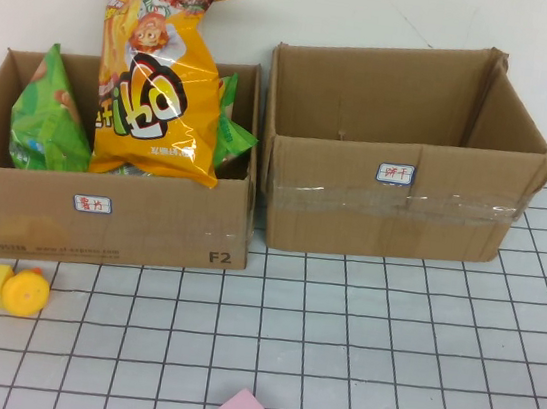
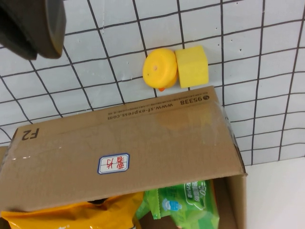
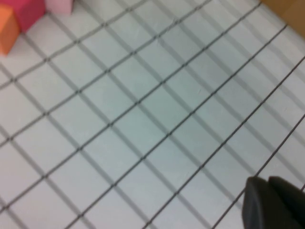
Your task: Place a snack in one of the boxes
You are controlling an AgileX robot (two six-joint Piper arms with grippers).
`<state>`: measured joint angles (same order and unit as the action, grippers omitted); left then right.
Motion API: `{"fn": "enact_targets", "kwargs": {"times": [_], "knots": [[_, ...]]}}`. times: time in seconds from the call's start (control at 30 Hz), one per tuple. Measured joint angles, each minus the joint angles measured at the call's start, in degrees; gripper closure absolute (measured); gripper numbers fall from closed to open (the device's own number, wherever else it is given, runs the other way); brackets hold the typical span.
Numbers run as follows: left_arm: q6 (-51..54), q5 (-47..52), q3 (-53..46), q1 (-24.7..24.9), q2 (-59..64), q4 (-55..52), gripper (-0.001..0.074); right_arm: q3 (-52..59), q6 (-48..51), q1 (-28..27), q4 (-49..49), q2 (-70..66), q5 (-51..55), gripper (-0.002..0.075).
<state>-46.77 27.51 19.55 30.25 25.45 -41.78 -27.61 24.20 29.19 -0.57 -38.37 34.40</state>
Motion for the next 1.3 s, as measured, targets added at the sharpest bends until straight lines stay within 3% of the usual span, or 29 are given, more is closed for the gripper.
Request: {"fn": "enact_targets", "kwargs": {"times": [0.23, 0.9, 1.07, 1.3], "knots": [[0.00, 0.00, 0.00, 0.00, 0.00, 0.00, 0.0736, 0.00, 0.00, 0.00, -0.41, 0.00, 5.46, 0.0721], [-0.22, -0.34, -1.91, -0.39, -0.94, -1.08, 0.0736, 0.00, -0.09, 0.00, -0.41, 0.00, 5.80, 0.0725], [1.12, 0.67, -3.76, -5.52, -7.25, 6.05, 0.0736, 0.00, -0.09, 0.00, -0.45, 0.00, 5.80, 0.0725], [17.69, -2.72, -8.94, -14.70, -18.38, 15.47, 0.0736, 0.00, -0.09, 0.00, -0.54, 0.00, 5.90, 0.0725]]}}
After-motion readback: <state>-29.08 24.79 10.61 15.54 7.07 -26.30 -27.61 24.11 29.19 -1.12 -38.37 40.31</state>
